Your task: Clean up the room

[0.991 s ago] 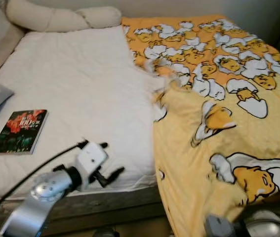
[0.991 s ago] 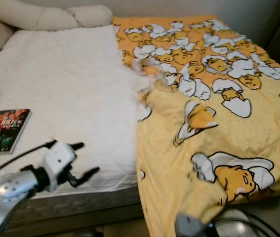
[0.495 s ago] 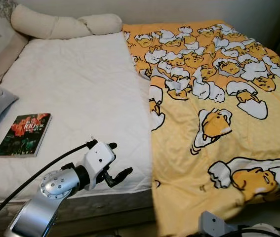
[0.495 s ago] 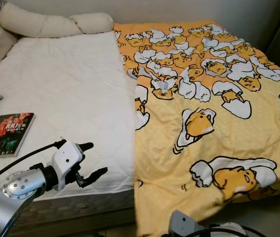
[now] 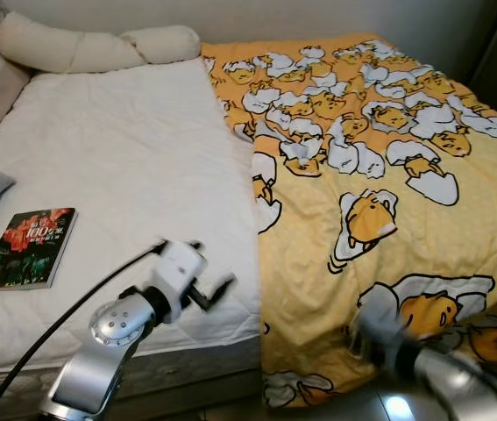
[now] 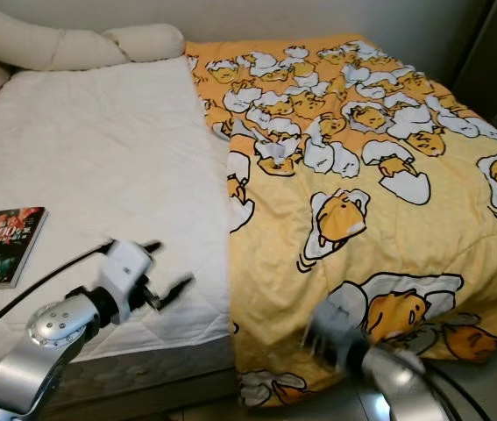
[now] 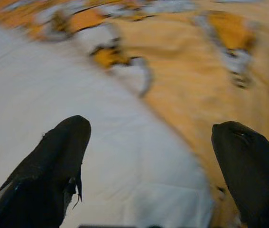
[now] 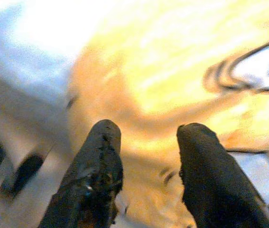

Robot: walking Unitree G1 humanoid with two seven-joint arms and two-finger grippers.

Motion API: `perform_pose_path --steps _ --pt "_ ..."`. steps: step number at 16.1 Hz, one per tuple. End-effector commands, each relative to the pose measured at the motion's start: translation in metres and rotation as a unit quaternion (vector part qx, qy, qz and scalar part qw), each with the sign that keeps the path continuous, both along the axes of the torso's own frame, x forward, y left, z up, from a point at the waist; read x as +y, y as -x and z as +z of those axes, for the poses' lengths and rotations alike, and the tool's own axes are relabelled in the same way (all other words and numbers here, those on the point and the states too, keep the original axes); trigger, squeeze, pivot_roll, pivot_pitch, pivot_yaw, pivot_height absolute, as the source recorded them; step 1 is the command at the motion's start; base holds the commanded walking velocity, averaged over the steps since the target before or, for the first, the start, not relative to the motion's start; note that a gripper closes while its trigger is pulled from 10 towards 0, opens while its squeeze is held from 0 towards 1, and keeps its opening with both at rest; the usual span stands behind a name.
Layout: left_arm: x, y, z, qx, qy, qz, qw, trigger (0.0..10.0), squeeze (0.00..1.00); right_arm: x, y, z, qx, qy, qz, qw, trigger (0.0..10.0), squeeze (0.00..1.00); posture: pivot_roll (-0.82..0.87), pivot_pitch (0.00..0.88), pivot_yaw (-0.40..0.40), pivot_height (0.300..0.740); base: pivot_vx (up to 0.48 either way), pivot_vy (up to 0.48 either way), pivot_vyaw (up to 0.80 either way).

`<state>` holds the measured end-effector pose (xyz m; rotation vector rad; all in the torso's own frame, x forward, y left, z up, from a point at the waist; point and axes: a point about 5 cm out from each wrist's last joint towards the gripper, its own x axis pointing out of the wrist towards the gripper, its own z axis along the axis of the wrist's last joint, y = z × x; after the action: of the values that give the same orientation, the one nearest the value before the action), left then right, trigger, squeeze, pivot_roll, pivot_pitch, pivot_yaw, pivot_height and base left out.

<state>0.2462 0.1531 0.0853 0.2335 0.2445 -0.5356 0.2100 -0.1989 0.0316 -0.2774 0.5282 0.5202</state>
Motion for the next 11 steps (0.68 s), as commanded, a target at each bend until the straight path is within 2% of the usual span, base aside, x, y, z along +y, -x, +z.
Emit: perform_pose_path --steps 1,2,3,4,6,10,11 --pt "0.01 -0.001 -0.003 -0.002 0.013 0.052 0.999 10.0 0.08 -0.001 -0.005 0.007 -0.022 -0.022 -0.048 0.998 10.0 1.0 -0.04 0.0 0.037 0.74 0.0 0.0 0.0" --pt "0.016 -0.001 -0.006 -0.002 0.039 0.106 0.994 10.0 0.1 0.003 -0.013 0.015 -0.06 -0.051 -0.103 0.992 10.0 1.0 -0.04 0.0 0.033 0.74 0.0 0.0 0.0" --pt "0.018 0.0 -0.007 -0.008 0.047 0.129 0.99 10.0 0.11 0.008 -0.02 0.02 -0.086 -0.065 -0.138 0.985 10.0 1.0 -0.04 0.0 0.029 0.74 0.0 0.0 0.0" --pt "0.019 0.0 -0.008 -0.01 0.045 0.132 0.99 10.0 0.11 0.012 -0.025 0.023 -0.1 -0.075 -0.158 0.98 10.0 1.0 -0.04 0.0 0.026 0.74 0.0 0.0 0.0" --pt "0.017 -0.003 -0.008 -0.021 0.042 0.148 0.988 10.0 0.12 0.023 -0.039 0.029 -0.122 -0.093 -0.187 0.97 10.0 1.0 -0.02 0.0 0.009 0.74 0.0 -0.476 0.0" --pt "0.018 -0.007 -0.008 -0.027 0.048 0.163 0.985 10.0 0.11 0.03 -0.052 0.034 -0.128 -0.107 -0.217 0.962 10.0 1.0 -0.02 0.0 -0.003 0.74 0.0 -0.465 0.0" --pt "0.018 -0.007 -0.009 -0.027 0.054 0.168 0.984 10.0 0.1 0.033 -0.054 0.035 -0.128 -0.11 -0.219 0.961 10.0 1.0 -0.03 0.0 -0.006 0.74 0.0 0.0 0.0"
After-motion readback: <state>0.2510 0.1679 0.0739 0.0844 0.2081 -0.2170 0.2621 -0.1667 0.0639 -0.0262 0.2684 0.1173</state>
